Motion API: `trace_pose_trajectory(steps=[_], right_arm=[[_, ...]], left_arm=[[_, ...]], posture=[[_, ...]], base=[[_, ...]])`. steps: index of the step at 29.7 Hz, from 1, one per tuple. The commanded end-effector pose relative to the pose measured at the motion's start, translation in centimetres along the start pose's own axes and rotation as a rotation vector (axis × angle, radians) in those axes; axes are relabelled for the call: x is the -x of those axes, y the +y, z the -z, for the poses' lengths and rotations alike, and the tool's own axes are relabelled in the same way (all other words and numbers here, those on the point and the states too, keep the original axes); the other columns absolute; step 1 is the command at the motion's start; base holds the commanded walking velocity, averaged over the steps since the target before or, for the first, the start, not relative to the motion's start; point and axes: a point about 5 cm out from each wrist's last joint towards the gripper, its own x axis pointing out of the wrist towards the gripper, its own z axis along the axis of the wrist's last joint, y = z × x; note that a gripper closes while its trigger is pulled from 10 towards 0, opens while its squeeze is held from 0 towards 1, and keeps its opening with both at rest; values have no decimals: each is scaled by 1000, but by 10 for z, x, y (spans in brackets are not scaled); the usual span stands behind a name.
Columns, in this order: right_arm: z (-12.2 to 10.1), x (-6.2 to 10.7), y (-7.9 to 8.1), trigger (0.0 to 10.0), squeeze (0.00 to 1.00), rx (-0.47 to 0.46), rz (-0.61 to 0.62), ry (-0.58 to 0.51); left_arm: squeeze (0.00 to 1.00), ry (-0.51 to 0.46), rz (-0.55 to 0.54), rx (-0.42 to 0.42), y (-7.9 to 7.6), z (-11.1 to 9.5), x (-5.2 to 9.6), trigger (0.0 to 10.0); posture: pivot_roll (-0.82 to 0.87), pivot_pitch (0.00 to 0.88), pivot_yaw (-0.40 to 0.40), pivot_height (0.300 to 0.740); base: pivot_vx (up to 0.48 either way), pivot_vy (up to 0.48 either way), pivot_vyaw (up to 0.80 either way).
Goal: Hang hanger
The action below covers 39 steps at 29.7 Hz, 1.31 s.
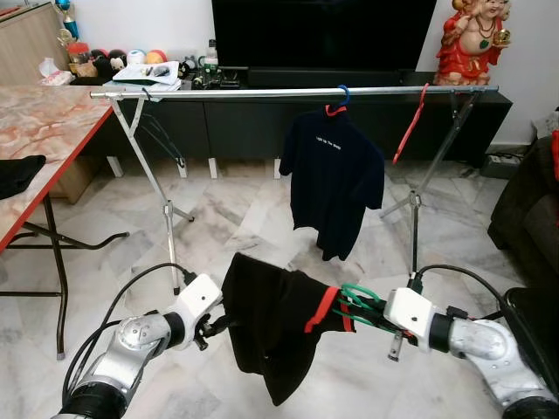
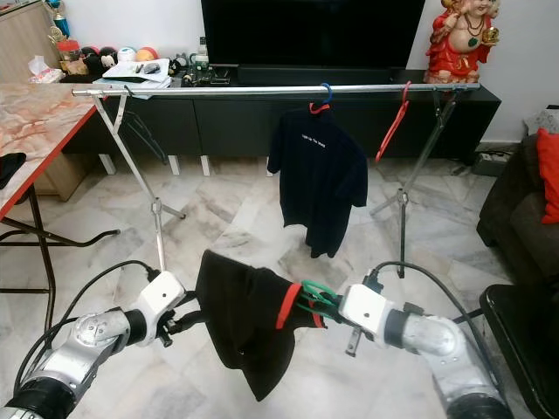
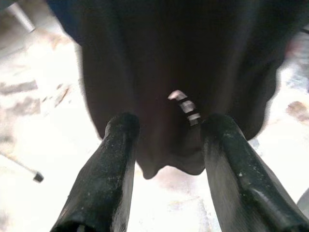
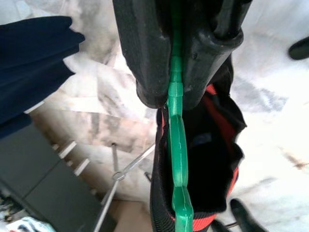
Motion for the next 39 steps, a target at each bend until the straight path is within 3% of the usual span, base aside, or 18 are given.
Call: trace_pose_trajectory(steps=[1,2,3,12,18,33,39], right_arm=[[-5,5,-4,0,0,-1,11,-37],[-4,9,-4,0,0,-3,-8,-31],[-4,11,-3,0,0,-7,-19,-32],[-10,23,-8,0,0,-16,-51,-51],[-14,30,-9,0,0,-11,-68,-53],[-18,33,-6,0,0,-12,-81,-55],[-20,32,-6,0,0,-13,-84,-57]], left_arm=[[0,-1,-22,16,2,3,2,10000],[110,-5,-33,35,2,6,3,10000],[1000,-10,-32,56,1,7,3,10000],[1000,-39,-3,123,-7,13,-2,10000],[1000,-57,140,202,-22,13,-9,10000],[1000,-91,-12,162,-4,4,-11,10000],[1000,-107,-5,160,-5,-1,-16,10000]], posture=[[-12,62,-11,740],[-20,66,-10,740],[-20,66,-10,740],[-25,68,-6,740],[-37,69,-2,740],[-41,70,1,740],[-42,67,0,740]], base=[[0,0,0],[0,0,0],[0,0,0],[0,0,0],[0,0,0],[0,0,0],[0,0,0]])
